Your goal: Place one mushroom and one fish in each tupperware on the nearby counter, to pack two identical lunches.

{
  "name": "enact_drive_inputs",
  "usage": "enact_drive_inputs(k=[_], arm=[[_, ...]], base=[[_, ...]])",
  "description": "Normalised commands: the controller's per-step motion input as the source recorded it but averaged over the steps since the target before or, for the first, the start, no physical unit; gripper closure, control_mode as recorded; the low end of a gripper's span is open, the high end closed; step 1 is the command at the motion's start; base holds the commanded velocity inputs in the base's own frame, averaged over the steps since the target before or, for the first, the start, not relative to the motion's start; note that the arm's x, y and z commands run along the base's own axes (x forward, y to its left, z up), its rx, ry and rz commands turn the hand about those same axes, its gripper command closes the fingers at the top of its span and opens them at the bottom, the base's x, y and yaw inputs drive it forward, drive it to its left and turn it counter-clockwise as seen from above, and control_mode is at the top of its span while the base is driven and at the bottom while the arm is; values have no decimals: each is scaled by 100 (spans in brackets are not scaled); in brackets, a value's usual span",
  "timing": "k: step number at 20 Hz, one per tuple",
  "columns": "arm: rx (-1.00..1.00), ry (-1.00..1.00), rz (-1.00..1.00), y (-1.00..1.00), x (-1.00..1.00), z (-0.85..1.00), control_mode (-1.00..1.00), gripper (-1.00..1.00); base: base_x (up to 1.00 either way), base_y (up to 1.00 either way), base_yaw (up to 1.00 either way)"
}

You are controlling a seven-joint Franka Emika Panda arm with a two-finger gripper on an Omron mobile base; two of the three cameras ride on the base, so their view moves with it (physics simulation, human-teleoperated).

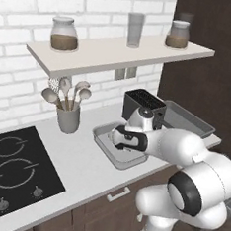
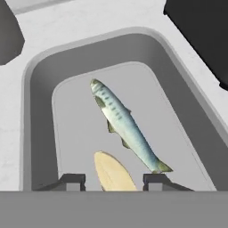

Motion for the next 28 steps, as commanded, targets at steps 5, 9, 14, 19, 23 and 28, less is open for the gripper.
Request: enact_drive_inputs(k=[5, 9, 14, 19, 23, 28], arm=[[-4, 0, 0, -4, -5, 0, -100, -100], [-14, -5, 0, -6, -22, 10, -100, -100], [-3, 3, 2, 0, -28, 63, -100, -100], [18, 19, 8, -11, -57, 100, -100, -100], [-1, 26, 14, -15, -58, 71, -100, -100], [-10, 17, 5, -1, -100, 63, -100, -100]], base=[[0, 0, 0], [0, 0, 0], [0, 0, 0], [0, 0, 0], [0, 0, 0], [0, 0, 0]])
